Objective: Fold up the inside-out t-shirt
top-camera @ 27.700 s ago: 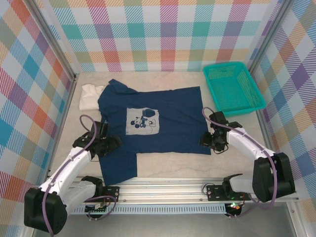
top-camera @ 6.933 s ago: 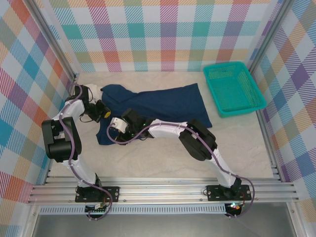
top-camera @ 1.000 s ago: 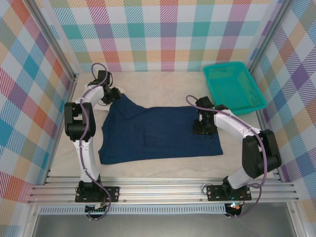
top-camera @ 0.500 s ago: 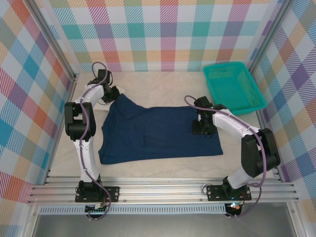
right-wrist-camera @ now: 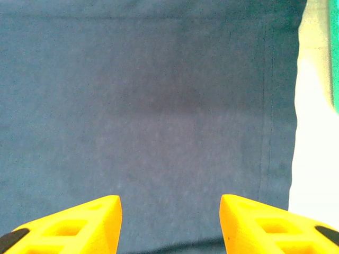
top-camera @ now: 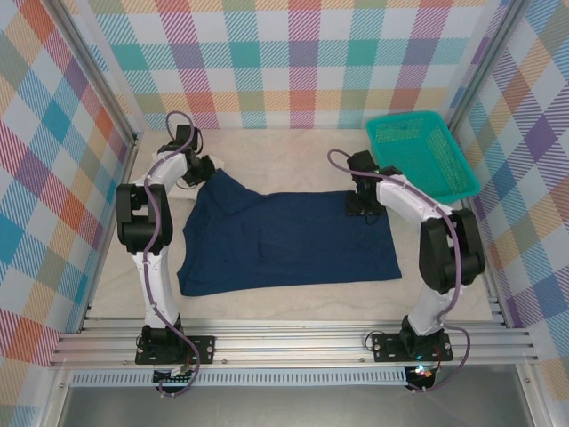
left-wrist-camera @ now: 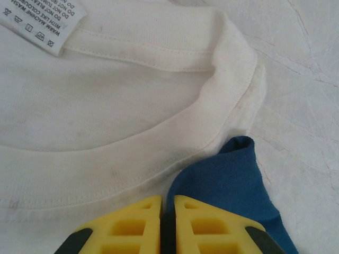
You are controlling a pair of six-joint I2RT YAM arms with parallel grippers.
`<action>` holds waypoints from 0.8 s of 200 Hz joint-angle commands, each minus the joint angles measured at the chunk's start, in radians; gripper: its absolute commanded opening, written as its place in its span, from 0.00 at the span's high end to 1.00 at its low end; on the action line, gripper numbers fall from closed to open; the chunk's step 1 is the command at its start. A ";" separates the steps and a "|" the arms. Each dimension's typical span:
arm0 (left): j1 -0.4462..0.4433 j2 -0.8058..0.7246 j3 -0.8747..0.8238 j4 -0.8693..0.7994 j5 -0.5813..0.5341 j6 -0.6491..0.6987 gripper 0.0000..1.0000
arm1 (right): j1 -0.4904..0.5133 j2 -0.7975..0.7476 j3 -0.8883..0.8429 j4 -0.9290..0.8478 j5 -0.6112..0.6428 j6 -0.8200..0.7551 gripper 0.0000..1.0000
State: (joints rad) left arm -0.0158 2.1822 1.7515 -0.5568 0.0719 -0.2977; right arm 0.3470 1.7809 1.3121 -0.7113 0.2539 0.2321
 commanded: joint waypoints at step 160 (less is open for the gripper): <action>0.016 -0.059 0.047 -0.044 0.011 0.018 1.00 | -0.007 0.098 0.078 0.015 -0.004 -0.040 0.49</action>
State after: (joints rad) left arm -0.0105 2.1822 1.7775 -0.5774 0.0658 -0.2832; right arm 0.3431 1.8698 1.3762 -0.6960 0.2531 0.2005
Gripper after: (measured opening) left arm 0.049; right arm 0.512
